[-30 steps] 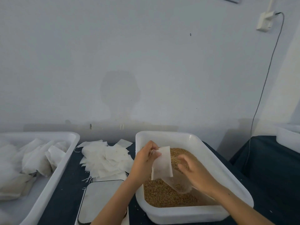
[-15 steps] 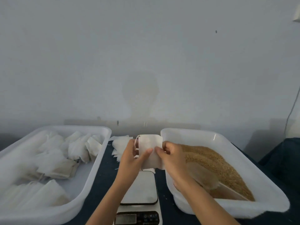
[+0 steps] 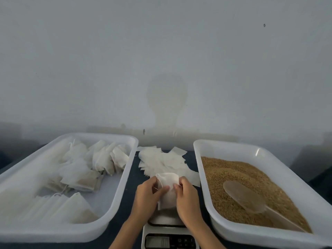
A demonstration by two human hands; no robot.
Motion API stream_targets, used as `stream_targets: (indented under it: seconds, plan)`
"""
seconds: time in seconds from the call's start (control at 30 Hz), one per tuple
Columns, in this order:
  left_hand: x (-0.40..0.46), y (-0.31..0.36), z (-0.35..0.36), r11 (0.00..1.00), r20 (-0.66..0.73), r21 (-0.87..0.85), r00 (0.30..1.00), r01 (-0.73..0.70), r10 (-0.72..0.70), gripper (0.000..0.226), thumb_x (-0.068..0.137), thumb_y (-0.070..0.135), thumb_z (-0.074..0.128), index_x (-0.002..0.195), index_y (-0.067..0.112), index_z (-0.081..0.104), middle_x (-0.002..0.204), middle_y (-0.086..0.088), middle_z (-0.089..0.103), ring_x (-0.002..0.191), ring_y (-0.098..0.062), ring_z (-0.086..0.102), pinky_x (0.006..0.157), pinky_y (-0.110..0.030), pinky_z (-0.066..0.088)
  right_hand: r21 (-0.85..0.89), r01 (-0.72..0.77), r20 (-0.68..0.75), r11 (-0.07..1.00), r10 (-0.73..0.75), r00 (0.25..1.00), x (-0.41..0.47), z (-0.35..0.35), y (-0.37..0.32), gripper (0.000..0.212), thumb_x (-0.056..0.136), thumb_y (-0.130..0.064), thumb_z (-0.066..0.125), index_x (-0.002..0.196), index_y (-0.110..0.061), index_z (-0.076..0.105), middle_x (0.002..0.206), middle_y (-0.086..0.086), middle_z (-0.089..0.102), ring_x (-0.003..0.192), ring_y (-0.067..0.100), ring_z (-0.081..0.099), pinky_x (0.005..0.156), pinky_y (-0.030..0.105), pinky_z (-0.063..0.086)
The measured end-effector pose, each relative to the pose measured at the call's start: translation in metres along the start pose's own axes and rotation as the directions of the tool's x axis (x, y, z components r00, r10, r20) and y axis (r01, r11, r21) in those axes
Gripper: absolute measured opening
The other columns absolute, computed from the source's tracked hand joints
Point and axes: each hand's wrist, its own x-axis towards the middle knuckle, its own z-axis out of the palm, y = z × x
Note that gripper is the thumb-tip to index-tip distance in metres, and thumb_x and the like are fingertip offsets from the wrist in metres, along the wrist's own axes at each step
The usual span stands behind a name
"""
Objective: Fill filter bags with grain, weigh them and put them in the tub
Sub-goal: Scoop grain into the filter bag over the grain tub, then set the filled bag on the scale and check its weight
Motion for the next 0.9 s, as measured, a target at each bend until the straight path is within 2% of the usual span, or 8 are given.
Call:
stream_targets:
  seconds: [0.13,0.23,0.27,0.4,0.47,0.57,0.8,0.9]
  plan:
    - [0.001,-0.007,0.004,0.999,-0.033,0.038,0.999,-0.021,0.022,0.035,0.082,0.022,0.071,0.059,0.021,0.044,0.05,0.011,0.045,0.048,-0.001,0.041,0.052,-0.013,0.035,-0.04,0.024,-0.044,0.999,-0.026,0.999,0.002,0.002,0.012,0.038,0.092,-0.016,0.056,0.062,-0.026,0.035,0.056,-0.007,0.045,0.054,0.004,0.043,0.056,0.021,0.034]
    - [0.0,-0.01,0.004,0.991,-0.03,0.111,0.996,-0.077,0.081,0.026,0.086,0.023,0.067,0.066,0.027,0.049,0.064,0.011,0.053,0.063,0.0,0.048,0.058,-0.011,0.035,-0.09,0.043,-0.014,0.995,-0.045,0.999,0.004,0.003,0.02,0.019,0.092,-0.016,0.057,0.073,-0.014,0.054,0.072,-0.002,0.056,0.07,0.014,0.054,0.067,0.029,0.042]
    - [0.0,-0.012,0.003,0.989,-0.037,0.118,0.995,-0.09,0.095,0.026,0.087,0.022,0.065,0.068,0.028,0.049,0.068,0.012,0.053,0.07,-0.001,0.048,0.062,-0.011,0.035,-0.082,0.054,-0.005,0.995,-0.054,0.999,0.004,0.002,0.024,0.015,0.091,-0.014,0.057,0.077,-0.012,0.056,0.078,-0.002,0.057,0.075,0.014,0.055,0.07,0.027,0.043]
    - [0.001,-0.019,-0.002,0.999,-0.13,0.028,0.99,-0.047,0.05,0.006,0.09,0.017,0.061,0.087,0.021,0.06,0.087,0.008,0.06,0.088,-0.009,0.053,0.077,-0.019,0.045,0.067,0.034,-0.018,0.997,-0.032,0.999,0.001,-0.004,0.037,0.016,0.09,-0.006,0.055,0.097,-0.018,0.062,0.1,-0.006,0.058,0.094,0.002,0.053,0.085,0.013,0.038]
    - [0.0,-0.024,-0.005,1.0,-0.175,0.021,0.984,-0.016,0.02,0.004,0.092,0.017,0.057,0.094,0.019,0.059,0.093,0.006,0.061,0.09,-0.009,0.055,0.076,-0.017,0.044,0.162,-0.032,0.006,0.986,0.031,0.999,0.0,-0.007,0.042,0.022,0.093,-0.009,0.054,0.112,-0.016,0.061,0.111,-0.004,0.058,0.107,0.007,0.053,0.094,0.019,0.037]
    - [-0.002,-0.03,-0.01,0.998,-0.208,-0.03,0.977,0.047,-0.052,0.006,0.095,0.016,0.052,0.098,0.018,0.057,0.095,0.004,0.061,0.09,-0.007,0.056,0.074,-0.011,0.041,0.359,-0.114,0.044,0.926,0.105,0.994,-0.001,-0.011,0.044,0.025,0.095,-0.008,0.05,0.12,-0.01,0.057,0.12,0.004,0.058,0.115,0.017,0.052,0.101,0.03,0.039]
    - [-0.003,-0.037,-0.016,0.979,-0.264,-0.142,0.947,0.148,-0.182,0.007,0.094,0.007,0.051,0.095,0.009,0.058,0.094,-0.001,0.061,0.086,-0.002,0.054,0.072,-0.01,0.039,0.473,-0.126,0.072,0.872,0.104,0.992,-0.005,-0.013,0.046,0.03,0.097,-0.005,0.044,0.126,-0.003,0.051,0.122,0.012,0.056,0.117,0.02,0.052,0.1,0.025,0.037]
    - [-0.004,-0.038,-0.015,0.972,-0.257,-0.156,0.943,0.175,-0.211,0.008,0.093,0.005,0.051,0.094,0.008,0.058,0.095,-0.003,0.061,0.085,-0.002,0.054,0.074,-0.012,0.038,0.49,-0.123,0.085,0.863,0.093,0.992,-0.002,-0.014,0.048,0.031,0.096,-0.002,0.043,0.127,0.002,0.05,0.121,0.017,0.057,0.114,0.02,0.053,0.093,0.013,0.04]
